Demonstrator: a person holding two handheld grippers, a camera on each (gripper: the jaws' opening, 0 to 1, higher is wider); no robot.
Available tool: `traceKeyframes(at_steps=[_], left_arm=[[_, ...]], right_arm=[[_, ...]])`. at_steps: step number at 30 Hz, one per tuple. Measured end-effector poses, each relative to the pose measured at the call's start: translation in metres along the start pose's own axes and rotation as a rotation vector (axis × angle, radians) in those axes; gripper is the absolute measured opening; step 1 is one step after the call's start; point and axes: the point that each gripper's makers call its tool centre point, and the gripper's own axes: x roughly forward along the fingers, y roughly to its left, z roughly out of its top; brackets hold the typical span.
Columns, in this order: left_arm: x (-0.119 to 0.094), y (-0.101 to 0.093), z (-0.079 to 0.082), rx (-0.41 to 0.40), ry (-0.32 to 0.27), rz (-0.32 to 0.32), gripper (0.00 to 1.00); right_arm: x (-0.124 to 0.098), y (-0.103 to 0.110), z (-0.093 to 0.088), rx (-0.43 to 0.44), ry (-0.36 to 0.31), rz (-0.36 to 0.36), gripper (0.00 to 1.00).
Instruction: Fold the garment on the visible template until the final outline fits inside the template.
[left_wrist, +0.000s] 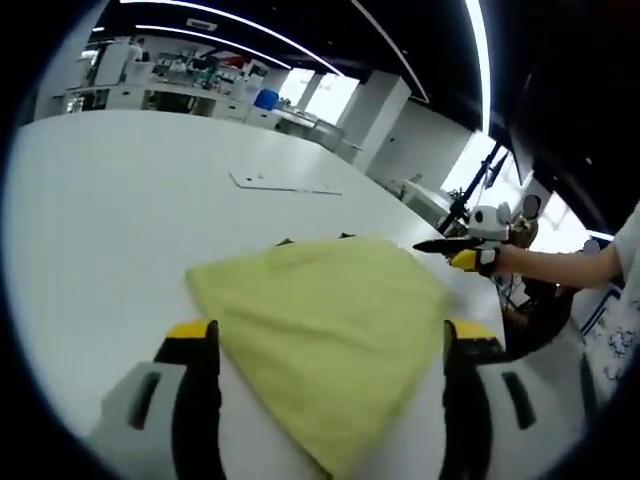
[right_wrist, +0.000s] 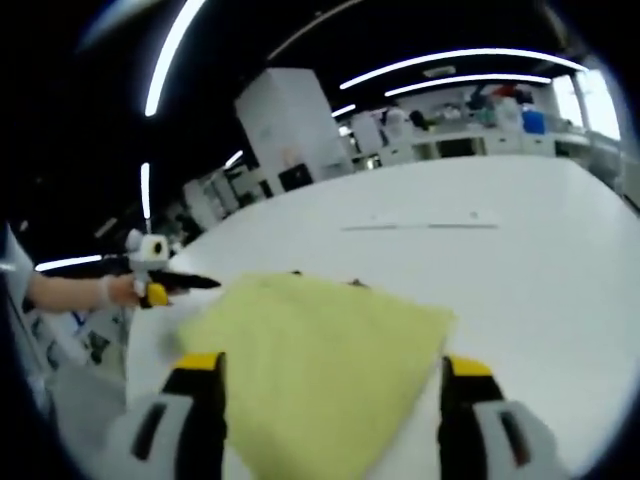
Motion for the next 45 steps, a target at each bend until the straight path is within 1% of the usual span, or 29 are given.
traceKeyframes(at_steps=[2,4,6,8,11,16,20,23,25,27,29,33,35,38,39,41,45], left_arm=[[-0.005,0.000,-0.008,-0.001,0.013,0.002,0.83],[-0.011,0.000,-0.014,-0.008,0.017,0.005,0.84],[-0.018,0.000,-0.020,-0.017,0.010,0.010,0.82],[-0.024,-0.001,-0.024,-0.026,0.005,0.012,0.80],[-0.032,-0.004,-0.029,-0.032,0.004,0.017,0.78],[-0.043,-0.011,-0.038,-0.018,0.005,0.026,0.76],[-0.049,-0.011,-0.044,-0.008,0.002,0.033,0.74],[-0.053,-0.014,-0.051,-0.007,0.002,0.034,0.70],[-0.054,-0.013,-0.056,-0.016,0.014,0.039,0.66],[-0.055,-0.014,-0.064,-0.003,0.029,0.046,0.61],[-0.057,-0.012,-0.068,-0.006,0.029,0.048,0.56],[-0.059,-0.010,-0.072,-0.028,0.021,0.058,0.46],[-0.059,-0.013,-0.074,-0.033,0.018,0.065,0.42],[-0.060,-0.011,-0.076,-0.056,0.021,0.074,0.34],[-0.060,-0.013,-0.077,-0.057,0.021,0.075,0.32],[-0.060,-0.013,-0.077,-0.059,0.018,0.079,0.28],[-0.060,-0.014,-0.076,-0.076,0.010,0.074,0.21]], right_arm=[[-0.006,-0.002,-0.004,0.001,0.000,-0.007,0.85],[-0.011,-0.003,-0.008,0.003,0.005,-0.011,0.83],[-0.017,-0.001,-0.013,-0.002,0.005,-0.019,0.81],[-0.022,0.002,-0.017,0.001,0.005,-0.020,0.80],[-0.028,0.004,-0.024,-0.001,0.013,-0.027,0.79],[-0.035,0.010,-0.033,-0.014,0.032,-0.023,0.77],[-0.042,0.015,-0.040,-0.032,0.051,-0.020,0.77],[-0.047,0.019,-0.048,-0.049,0.068,-0.017,0.75],[-0.049,0.019,-0.051,-0.050,0.075,-0.014,0.73],[-0.051,0.021,-0.056,-0.049,0.082,-0.012,0.71],[-0.053,0.022,-0.062,-0.056,0.092,-0.012,0.68],[-0.057,0.026,-0.073,-0.041,0.111,-0.003,0.61],[-0.058,0.027,-0.078,-0.038,0.118,0.002,0.57],[-0.061,0.027,-0.087,-0.031,0.134,0.017,0.48],[-0.061,0.028,-0.089,-0.027,0.139,0.021,0.43],[-0.063,0.027,-0.095,-0.022,0.153,0.030,0.37],[-0.064,0.027,-0.098,-0.020,0.159,0.027,0.29]])
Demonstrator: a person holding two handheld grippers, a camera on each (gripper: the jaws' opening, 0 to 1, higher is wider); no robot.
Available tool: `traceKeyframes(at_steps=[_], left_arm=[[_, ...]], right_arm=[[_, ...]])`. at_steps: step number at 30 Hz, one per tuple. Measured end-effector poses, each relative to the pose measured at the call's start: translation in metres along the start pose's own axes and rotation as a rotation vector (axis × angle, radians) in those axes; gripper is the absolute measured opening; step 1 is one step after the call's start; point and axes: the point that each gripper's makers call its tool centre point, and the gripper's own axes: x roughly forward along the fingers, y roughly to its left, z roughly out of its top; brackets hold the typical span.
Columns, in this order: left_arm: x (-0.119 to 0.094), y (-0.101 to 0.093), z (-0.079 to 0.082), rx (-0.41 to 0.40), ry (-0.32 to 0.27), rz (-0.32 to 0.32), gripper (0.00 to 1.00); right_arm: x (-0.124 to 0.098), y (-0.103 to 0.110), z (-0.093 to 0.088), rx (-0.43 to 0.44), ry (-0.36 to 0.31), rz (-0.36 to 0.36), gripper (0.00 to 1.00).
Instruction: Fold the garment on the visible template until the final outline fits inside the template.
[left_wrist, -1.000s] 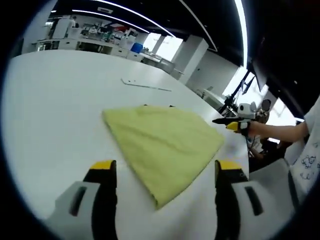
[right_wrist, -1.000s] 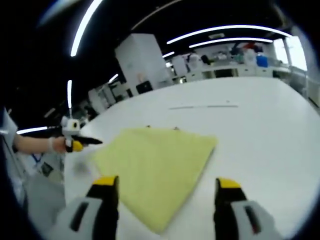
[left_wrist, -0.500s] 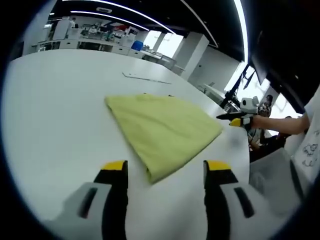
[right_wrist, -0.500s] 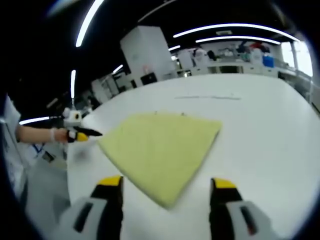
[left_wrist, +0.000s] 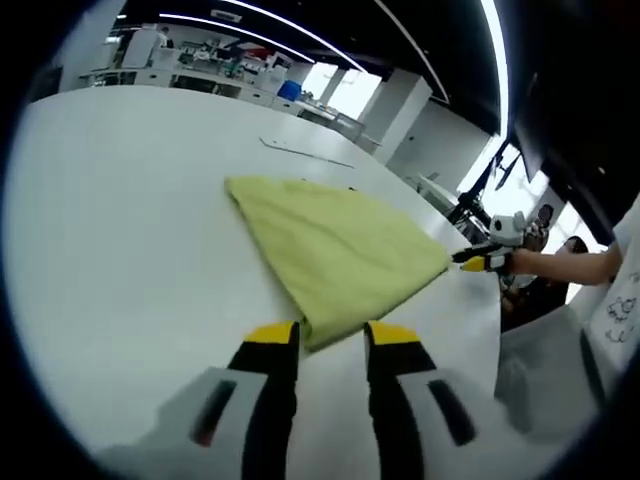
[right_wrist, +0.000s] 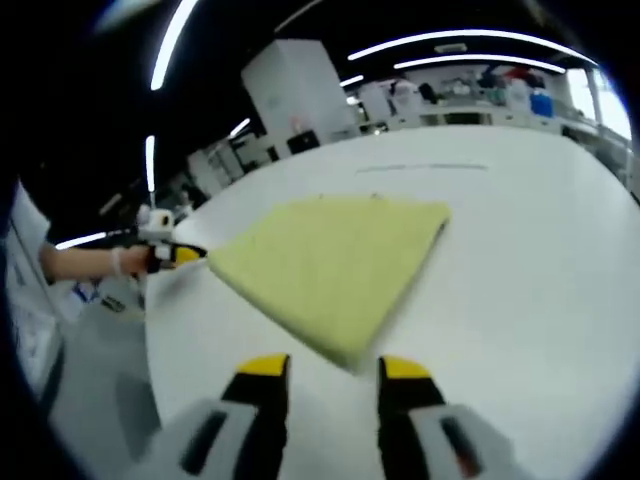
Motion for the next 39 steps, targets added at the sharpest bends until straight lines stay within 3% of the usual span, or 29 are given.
traceKeyframes(at_steps=[5,22,39], left_arm=[[0.001,0.006,-0.001,-0.018,0.008,-0.001,0.17],[0.003,0.010,-0.004,-0.037,0.025,0.022,0.03],[0.000,0.015,-0.003,-0.042,0.021,0.040,0.00]], right_arm=[[0.000,-0.006,0.000,-0.004,-0.004,-0.013,0.17],[0.004,-0.009,0.004,-0.030,-0.016,0.009,0.02],[-0.009,-0.005,0.006,-0.057,-0.025,0.014,0.00]])
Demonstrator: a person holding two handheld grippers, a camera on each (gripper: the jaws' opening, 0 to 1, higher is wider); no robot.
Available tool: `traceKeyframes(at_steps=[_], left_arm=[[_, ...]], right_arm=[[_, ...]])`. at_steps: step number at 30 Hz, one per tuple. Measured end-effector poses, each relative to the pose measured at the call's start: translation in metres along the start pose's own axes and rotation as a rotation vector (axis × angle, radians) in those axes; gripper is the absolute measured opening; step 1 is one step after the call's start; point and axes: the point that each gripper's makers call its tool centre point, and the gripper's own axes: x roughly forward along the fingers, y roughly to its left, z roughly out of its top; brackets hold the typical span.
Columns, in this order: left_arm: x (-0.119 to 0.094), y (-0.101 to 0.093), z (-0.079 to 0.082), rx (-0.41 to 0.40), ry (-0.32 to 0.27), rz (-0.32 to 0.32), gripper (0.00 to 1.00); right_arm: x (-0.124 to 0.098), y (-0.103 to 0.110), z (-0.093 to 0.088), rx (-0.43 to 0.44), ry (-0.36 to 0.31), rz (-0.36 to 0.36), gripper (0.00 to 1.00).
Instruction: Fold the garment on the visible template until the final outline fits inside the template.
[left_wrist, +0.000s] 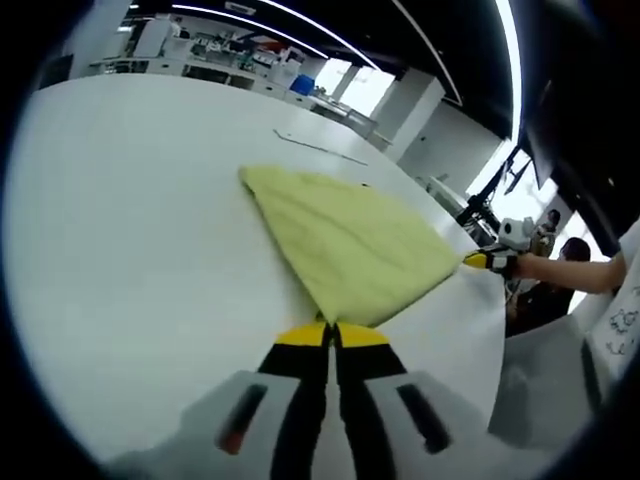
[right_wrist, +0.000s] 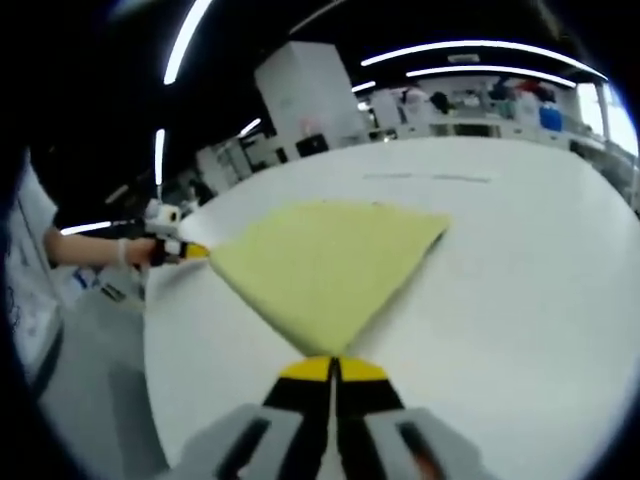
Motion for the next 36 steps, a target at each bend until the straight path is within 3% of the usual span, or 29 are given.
traceKeyframes(at_steps=[9,17,27,36], left_arm=[[-0.009,-0.004,0.002,-0.017,-0.016,-0.006,0.00],[-0.017,0.000,-0.011,-0.019,0.003,-0.010,0.00],[-0.026,-0.022,-0.029,-0.026,0.008,-0.009,0.00],[-0.027,-0.018,-0.031,-0.040,-0.005,-0.005,0.00]], right_arm=[[-0.003,0.011,0.002,-0.035,0.013,0.012,0.00],[-0.003,0.020,-0.007,-0.032,0.033,0.022,0.00],[-0.008,0.023,-0.017,0.007,0.039,0.026,0.00],[-0.009,0.021,-0.020,0.019,0.041,0.024,0.00]])
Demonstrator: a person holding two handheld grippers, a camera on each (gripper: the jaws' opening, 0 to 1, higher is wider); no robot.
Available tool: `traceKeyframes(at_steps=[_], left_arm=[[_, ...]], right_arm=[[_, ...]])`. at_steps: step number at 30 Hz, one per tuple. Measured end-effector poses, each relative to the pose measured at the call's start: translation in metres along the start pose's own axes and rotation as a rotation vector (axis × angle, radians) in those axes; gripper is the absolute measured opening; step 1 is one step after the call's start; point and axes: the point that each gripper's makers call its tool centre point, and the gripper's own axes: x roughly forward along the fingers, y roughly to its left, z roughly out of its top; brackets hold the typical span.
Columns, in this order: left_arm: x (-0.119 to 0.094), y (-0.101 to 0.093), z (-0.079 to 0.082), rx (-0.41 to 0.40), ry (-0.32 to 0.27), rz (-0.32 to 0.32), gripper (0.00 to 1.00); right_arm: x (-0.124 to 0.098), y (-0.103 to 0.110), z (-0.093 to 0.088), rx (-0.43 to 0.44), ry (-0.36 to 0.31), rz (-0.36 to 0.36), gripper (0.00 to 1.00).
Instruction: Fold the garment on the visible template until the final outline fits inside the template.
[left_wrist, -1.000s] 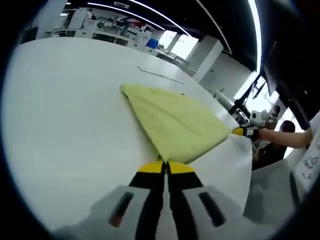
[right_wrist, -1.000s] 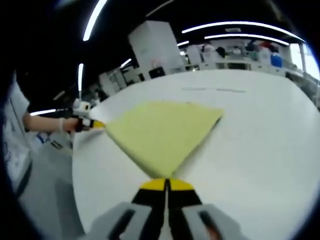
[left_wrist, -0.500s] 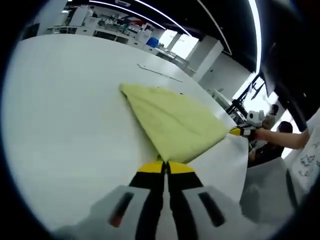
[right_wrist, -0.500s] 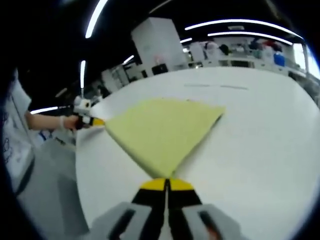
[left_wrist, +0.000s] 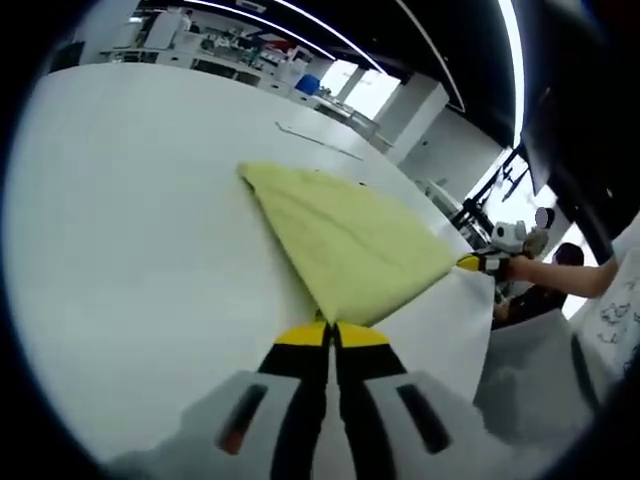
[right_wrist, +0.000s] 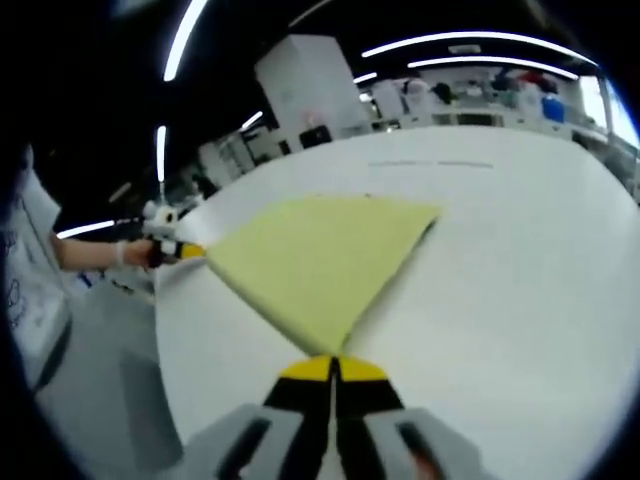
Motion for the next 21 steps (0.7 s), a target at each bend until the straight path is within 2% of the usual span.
traceKeyframes(at_steps=[6,8,15,19,21], left_arm=[[-0.002,-0.003,0.003,0.028,-0.016,-0.014,0.00],[-0.005,-0.006,0.004,0.037,-0.025,-0.012,0.03],[-0.016,-0.015,0.014,0.061,-0.076,0.002,0.29],[-0.022,-0.006,0.021,0.105,-0.095,0.015,0.54],[-0.025,-0.007,0.024,0.123,-0.107,0.022,0.62]], right_arm=[[-0.002,0.001,0.002,0.004,-0.008,0.004,0.00],[-0.004,0.001,0.002,0.009,-0.010,0.002,0.00],[-0.015,-0.001,0.008,0.005,-0.041,-0.037,0.31],[-0.019,0.001,0.009,-0.001,-0.052,-0.059,0.51],[-0.021,0.001,0.009,0.000,-0.053,-0.071,0.60]])
